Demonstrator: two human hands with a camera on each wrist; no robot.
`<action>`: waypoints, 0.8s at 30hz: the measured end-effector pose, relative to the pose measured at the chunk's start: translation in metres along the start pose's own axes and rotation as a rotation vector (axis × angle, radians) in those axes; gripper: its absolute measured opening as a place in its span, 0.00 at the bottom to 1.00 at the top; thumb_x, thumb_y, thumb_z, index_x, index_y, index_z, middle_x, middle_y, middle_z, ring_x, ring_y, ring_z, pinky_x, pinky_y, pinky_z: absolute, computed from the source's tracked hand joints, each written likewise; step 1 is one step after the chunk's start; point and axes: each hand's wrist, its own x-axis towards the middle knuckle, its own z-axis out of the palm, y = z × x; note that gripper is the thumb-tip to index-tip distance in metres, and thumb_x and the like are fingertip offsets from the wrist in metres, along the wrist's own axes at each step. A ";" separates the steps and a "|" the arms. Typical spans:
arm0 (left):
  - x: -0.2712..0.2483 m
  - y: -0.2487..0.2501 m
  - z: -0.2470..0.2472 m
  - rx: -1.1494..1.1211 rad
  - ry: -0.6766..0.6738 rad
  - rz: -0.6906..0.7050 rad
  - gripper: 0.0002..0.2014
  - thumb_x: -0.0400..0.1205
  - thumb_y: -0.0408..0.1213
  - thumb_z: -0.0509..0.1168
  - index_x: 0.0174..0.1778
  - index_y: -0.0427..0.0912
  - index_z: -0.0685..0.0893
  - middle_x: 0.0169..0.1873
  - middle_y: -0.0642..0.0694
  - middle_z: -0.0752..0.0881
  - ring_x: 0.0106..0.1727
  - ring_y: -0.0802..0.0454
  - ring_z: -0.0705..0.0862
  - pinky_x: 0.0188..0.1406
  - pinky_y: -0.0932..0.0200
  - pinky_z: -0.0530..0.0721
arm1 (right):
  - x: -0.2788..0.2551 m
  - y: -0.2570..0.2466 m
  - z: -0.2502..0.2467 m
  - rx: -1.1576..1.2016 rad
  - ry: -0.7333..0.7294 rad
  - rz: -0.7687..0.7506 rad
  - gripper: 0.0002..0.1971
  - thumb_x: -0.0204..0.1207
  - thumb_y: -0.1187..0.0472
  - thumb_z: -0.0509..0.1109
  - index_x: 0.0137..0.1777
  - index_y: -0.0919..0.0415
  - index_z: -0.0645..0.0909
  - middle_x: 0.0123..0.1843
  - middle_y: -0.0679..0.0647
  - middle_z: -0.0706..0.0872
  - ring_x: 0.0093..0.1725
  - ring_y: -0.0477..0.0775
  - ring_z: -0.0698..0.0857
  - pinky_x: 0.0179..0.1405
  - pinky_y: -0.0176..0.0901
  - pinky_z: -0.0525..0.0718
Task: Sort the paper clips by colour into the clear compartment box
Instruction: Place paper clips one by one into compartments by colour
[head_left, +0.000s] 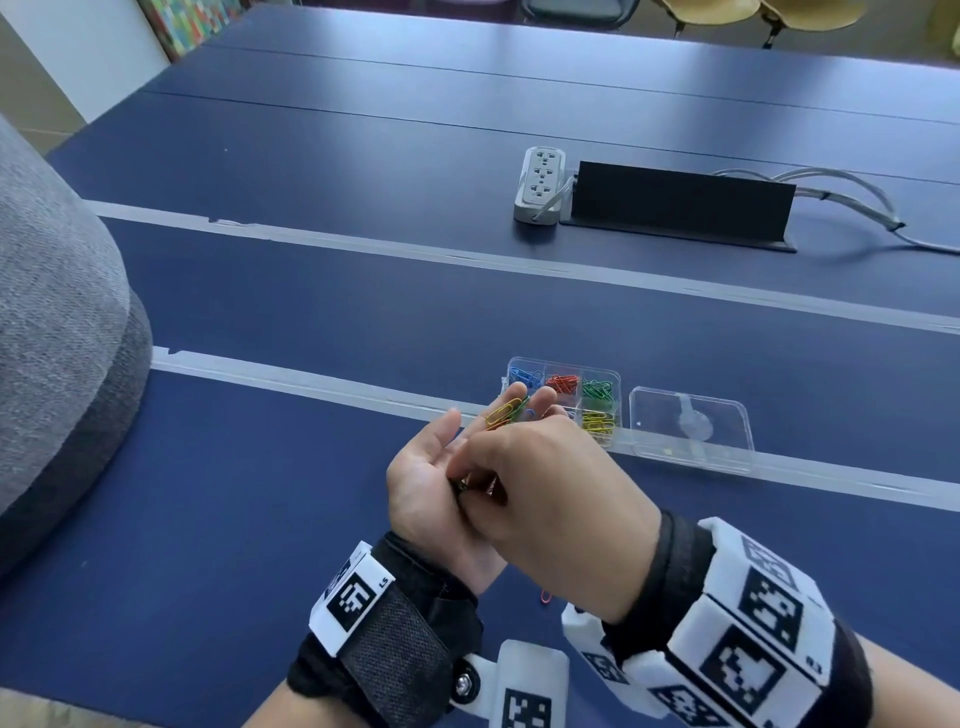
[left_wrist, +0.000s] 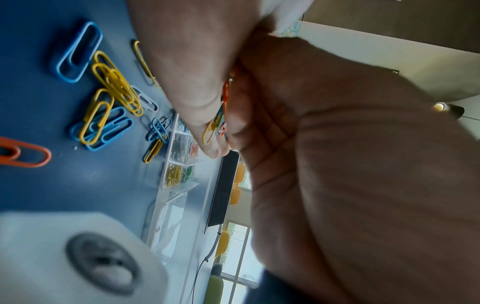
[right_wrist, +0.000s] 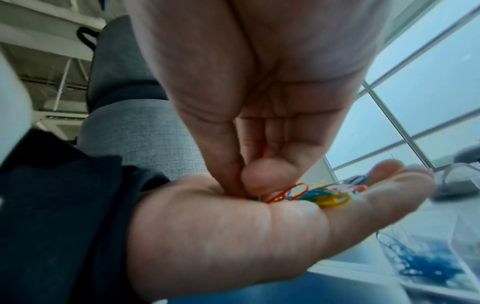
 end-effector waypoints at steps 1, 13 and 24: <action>0.000 0.000 0.000 -0.008 -0.005 -0.003 0.28 0.83 0.45 0.47 0.71 0.31 0.77 0.65 0.32 0.83 0.67 0.37 0.82 0.67 0.46 0.76 | 0.000 0.000 0.000 0.009 -0.028 0.048 0.12 0.74 0.63 0.64 0.53 0.56 0.86 0.54 0.61 0.88 0.59 0.62 0.83 0.61 0.47 0.78; 0.004 0.002 -0.002 -0.137 -0.087 0.031 0.23 0.81 0.40 0.51 0.64 0.28 0.79 0.59 0.27 0.84 0.63 0.32 0.82 0.73 0.39 0.71 | 0.012 0.045 -0.049 1.437 0.040 0.455 0.10 0.69 0.68 0.59 0.37 0.59 0.82 0.31 0.57 0.78 0.26 0.52 0.75 0.17 0.33 0.75; 0.006 0.000 0.000 -0.068 -0.092 0.027 0.24 0.80 0.40 0.52 0.63 0.26 0.81 0.50 0.32 0.87 0.49 0.40 0.85 0.60 0.42 0.81 | 0.017 0.057 -0.043 -0.131 -0.055 -0.090 0.10 0.72 0.56 0.69 0.50 0.44 0.87 0.25 0.44 0.81 0.25 0.42 0.76 0.33 0.38 0.76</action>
